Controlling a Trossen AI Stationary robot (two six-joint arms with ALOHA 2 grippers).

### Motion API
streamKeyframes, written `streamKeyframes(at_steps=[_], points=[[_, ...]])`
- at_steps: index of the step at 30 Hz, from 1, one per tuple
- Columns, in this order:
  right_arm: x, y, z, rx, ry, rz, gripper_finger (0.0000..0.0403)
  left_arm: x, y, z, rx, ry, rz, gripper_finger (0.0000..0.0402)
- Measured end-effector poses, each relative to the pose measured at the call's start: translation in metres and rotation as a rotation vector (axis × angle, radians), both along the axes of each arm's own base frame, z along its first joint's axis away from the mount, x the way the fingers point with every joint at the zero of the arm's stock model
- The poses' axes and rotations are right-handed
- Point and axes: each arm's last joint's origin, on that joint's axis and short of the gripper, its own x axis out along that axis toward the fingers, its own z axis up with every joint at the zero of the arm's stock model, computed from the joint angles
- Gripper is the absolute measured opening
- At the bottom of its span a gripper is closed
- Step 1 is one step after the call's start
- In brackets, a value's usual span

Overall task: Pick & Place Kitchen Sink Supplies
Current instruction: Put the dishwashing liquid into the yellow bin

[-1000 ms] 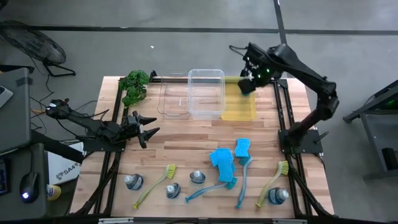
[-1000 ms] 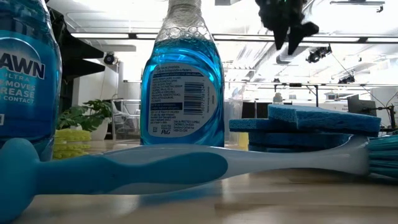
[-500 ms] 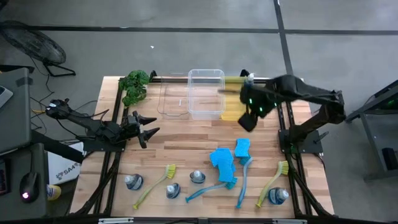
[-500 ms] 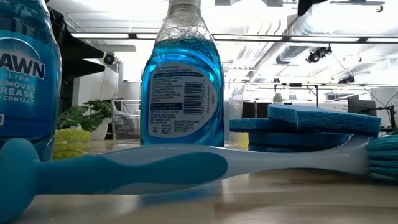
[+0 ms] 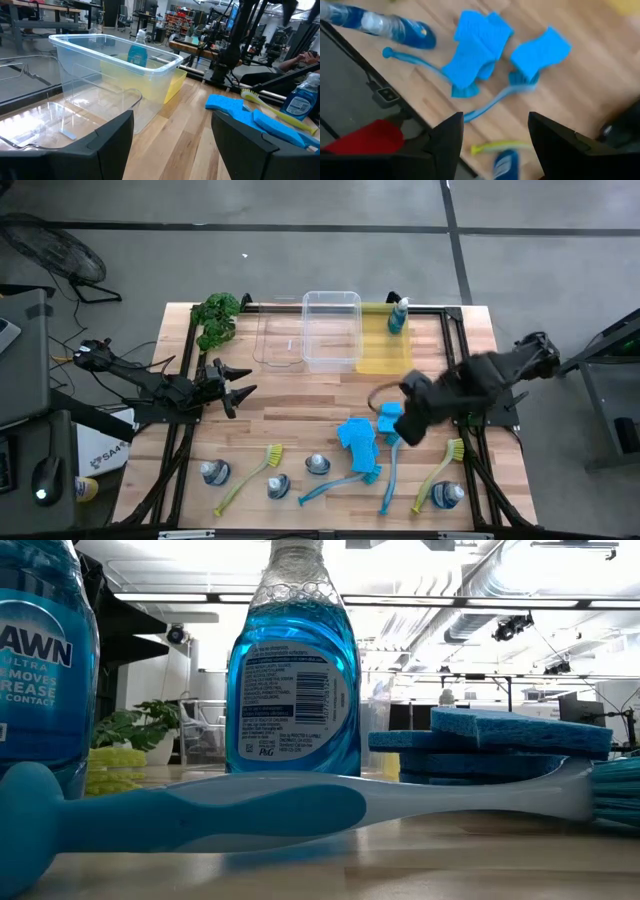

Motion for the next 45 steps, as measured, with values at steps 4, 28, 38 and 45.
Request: streamKeyframes(at_steps=[4, 28, 38, 45], points=[[-0.005, 0.03, -0.008, 0.063, 0.056, -0.129, 0.0216, 0.0, 0.0, 0.0, 0.0, 0.0, 0.0, 0.0264], [-0.031, 0.129, -0.055, 0.22, 0.583, -0.483, 0.0216, 0.0, 0.0, 0.0, 0.0, 0.0, 0.0, 0.0264], [-0.044, 0.115, -0.071, 0.16, 0.594, -0.499, 0.0216, 0.0, 0.0, 0.0, 0.0, 0.0, 0.0, 0.0264], [-0.053, 0.103, -0.09, 0.279, 0.578, -0.471, 0.0216, 0.0, 0.0, 0.0, 0.0, 0.0, 0.0, 0.0264]])
